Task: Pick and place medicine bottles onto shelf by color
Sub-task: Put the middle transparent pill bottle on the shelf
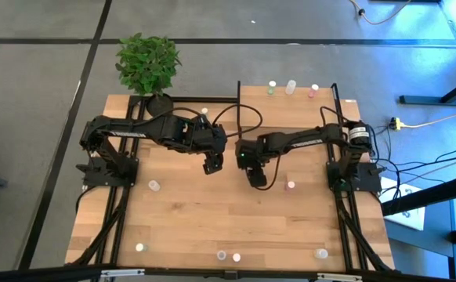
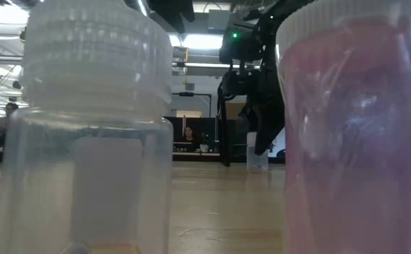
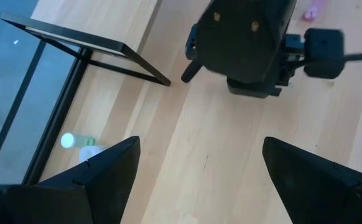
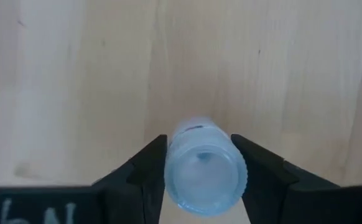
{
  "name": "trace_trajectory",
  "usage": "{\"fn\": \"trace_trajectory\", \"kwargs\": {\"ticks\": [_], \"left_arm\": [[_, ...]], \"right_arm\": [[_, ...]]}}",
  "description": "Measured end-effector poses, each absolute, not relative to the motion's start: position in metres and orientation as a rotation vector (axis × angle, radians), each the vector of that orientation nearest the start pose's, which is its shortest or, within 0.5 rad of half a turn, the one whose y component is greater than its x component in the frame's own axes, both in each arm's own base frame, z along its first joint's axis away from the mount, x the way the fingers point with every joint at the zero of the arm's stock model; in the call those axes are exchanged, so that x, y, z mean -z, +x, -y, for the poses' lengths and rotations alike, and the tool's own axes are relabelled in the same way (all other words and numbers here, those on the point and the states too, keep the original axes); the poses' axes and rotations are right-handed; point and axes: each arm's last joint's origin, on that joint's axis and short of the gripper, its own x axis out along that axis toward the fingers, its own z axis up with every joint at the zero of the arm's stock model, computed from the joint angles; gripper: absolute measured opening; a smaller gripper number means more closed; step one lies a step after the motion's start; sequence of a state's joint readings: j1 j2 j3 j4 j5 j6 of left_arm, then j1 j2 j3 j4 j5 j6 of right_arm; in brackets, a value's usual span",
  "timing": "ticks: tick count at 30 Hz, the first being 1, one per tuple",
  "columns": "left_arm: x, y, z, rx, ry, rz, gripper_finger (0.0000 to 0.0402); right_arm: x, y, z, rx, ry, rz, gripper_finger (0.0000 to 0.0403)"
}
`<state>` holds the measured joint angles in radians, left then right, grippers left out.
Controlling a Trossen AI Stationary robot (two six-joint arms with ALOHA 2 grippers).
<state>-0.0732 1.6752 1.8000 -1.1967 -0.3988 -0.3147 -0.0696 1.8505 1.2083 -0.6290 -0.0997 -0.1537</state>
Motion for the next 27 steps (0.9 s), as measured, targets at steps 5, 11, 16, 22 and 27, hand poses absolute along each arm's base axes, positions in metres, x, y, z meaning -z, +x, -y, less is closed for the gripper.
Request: {"fn": "trace_trajectory", "kwargs": {"ticks": [5,11,16,22,27], "left_arm": [[-0.373,0.328,0.013,-0.453,-0.032,-0.985,0.0334],[-0.373,0.328,0.013,-0.453,-0.031,-0.985,0.0334],[-0.373,0.328,0.013,-0.449,-0.024,-0.986,0.0334],[-0.373,0.328,0.013,-0.449,-0.024,-0.985,0.0334],[-0.373,0.328,0.012,-0.451,-0.022,-0.985,0.0334]], "right_arm": [[-0.186,0.344,0.020,-0.114,0.057,-1.247,0.0163],[-0.232,0.331,0.019,-0.044,0.152,-1.255,0.0164],[-0.288,0.324,0.019,-0.002,0.185,-1.185,0.0164],[-0.351,0.309,0.027,0.089,0.171,-1.083,0.0165],[-0.387,0.298,0.045,0.203,0.161,-1.043,0.0165]]}}
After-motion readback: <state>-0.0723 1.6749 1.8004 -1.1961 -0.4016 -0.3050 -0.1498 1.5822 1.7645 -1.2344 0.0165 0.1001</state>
